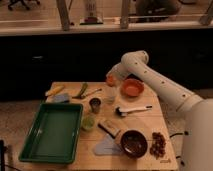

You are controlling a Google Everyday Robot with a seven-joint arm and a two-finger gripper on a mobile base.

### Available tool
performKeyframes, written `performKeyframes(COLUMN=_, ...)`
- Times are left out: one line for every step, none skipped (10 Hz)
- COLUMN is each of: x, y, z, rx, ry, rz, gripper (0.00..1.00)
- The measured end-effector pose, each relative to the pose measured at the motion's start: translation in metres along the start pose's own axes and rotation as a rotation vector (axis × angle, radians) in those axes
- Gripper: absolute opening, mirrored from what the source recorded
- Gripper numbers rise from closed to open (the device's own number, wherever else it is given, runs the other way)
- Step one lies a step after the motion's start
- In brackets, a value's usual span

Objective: Place apple in paper cup

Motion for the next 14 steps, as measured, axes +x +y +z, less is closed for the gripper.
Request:
performKeyframes(x=-0.0007, y=-0.0001, z=-0.0004, rx=0.001, ry=0.001, rz=-0.001, gripper=0.80)
performKeyframes(x=-0.0018, y=0.0000, z=-0.0008, rx=0.001, ry=0.002, rz=-0.002, gripper=0.80)
performKeyframes(x=-0.0018, y=0.0014, z=-0.0019, rx=0.000, ry=0.005, rz=-0.001, gripper=0.80)
performKeyframes(x=-0.0023, y=0.0018, z=-0.0025, rx=0.001, ry=0.007, rz=-0.001, gripper=0.80)
performKeyframes(x=-0.0031, y=0.0023, z=-0.0034, rx=0.001, ry=0.010, rz=-0.001, gripper=0.80)
performKeyframes(x=-0.0041, y=0.0030, z=-0.0044, rx=0.002, ry=0.012, rz=-0.001, gripper=0.80)
performKeyframes(x=-0.0053, y=0.0031, z=-0.0048, rx=0.003, ry=0.013, rz=-0.001, gripper=0.80)
performKeyframes(x=-0.0061, y=0.0034, z=-0.0050, rx=0.002, ry=0.014, rz=-0.001, gripper=0.80)
performKeyframes(x=-0.0067, y=0.0033, z=-0.0056, rx=0.002, ry=0.015, rz=-0.002, gripper=0.80)
performKeyframes(x=-0.0069, y=0.0029, z=-0.0061, rx=0.002, ry=0.016, rz=-0.003, gripper=0.80)
performKeyframes(x=-0.0070, y=0.0027, z=-0.0062, rx=0.000, ry=0.016, rz=-0.004, gripper=0.80)
performKeyframes(x=-0.0071, y=0.0028, z=-0.0065, rx=-0.005, ry=0.016, rz=-0.005, gripper=0.80)
performKeyframes(x=-0.0076, y=0.0036, z=-0.0063, rx=-0.008, ry=0.016, rz=-0.005, gripper=0.80)
performKeyframes(x=-0.0075, y=0.0042, z=-0.0067, rx=-0.009, ry=0.016, rz=-0.005, gripper=0.80)
